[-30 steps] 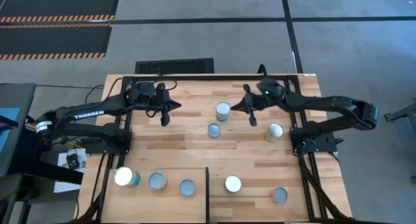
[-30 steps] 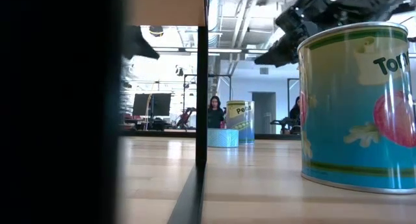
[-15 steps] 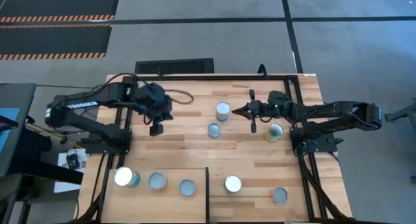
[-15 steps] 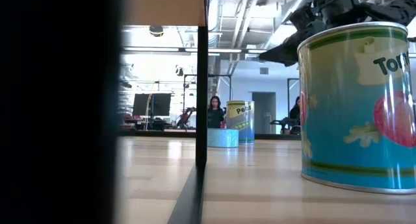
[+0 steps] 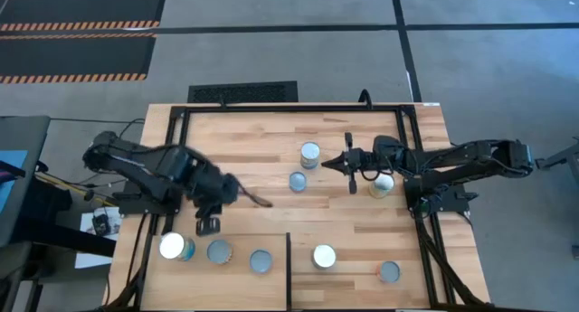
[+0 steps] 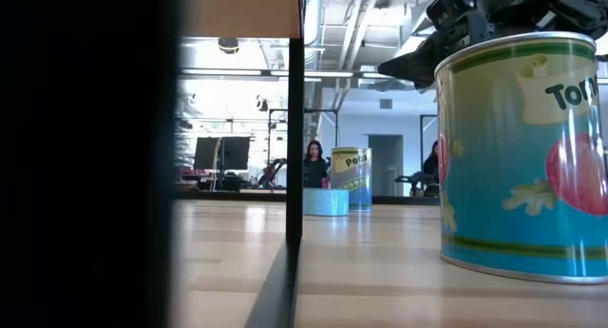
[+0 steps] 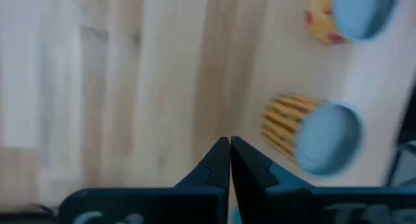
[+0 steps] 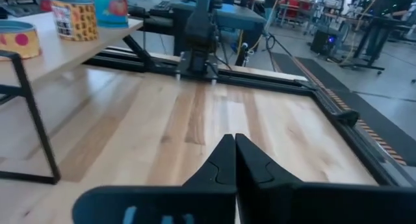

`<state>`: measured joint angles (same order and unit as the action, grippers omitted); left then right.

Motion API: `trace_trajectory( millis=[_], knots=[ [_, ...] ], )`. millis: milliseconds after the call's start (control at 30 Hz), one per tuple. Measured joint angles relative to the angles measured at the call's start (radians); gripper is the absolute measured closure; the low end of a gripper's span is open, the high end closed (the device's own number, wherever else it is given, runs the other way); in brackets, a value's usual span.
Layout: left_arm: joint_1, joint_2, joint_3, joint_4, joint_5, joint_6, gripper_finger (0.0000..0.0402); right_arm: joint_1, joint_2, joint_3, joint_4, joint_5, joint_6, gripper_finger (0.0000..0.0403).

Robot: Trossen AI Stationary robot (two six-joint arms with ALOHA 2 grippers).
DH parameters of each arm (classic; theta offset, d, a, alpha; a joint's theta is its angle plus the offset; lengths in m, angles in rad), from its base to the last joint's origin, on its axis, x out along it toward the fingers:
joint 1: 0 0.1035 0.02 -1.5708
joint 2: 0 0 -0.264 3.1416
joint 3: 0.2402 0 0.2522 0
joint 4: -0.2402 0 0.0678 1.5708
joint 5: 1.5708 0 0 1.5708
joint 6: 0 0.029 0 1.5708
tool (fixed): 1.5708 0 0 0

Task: Pick and place cans onto a shelf
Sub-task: Adjust the canned goods on the shelf

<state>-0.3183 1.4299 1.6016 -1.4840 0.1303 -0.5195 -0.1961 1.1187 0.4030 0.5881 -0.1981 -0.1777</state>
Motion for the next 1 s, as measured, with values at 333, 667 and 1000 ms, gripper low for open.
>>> trace_trajectory(
  millis=[333, 667, 1000],
  knots=[
    [-0.179, 0.027, -0.002, 0.125, -0.082, -0.139, 0.0401, 0.125, 0.000, 0.000, 0.050, 0.076, 0.013, 0.0393],
    [-0.274, 0.089, -0.002, 0.071, -0.029, -0.194, 0.0401, 0.232, 0.000, 0.001, 0.060, 0.203, 0.029, 0.0393],
    [-0.392, 0.089, -0.002, 0.061, -0.021, -0.384, 0.0401, 0.280, 0.000, 0.001, 0.091, 0.231, 0.041, 0.0392]
  ],
)
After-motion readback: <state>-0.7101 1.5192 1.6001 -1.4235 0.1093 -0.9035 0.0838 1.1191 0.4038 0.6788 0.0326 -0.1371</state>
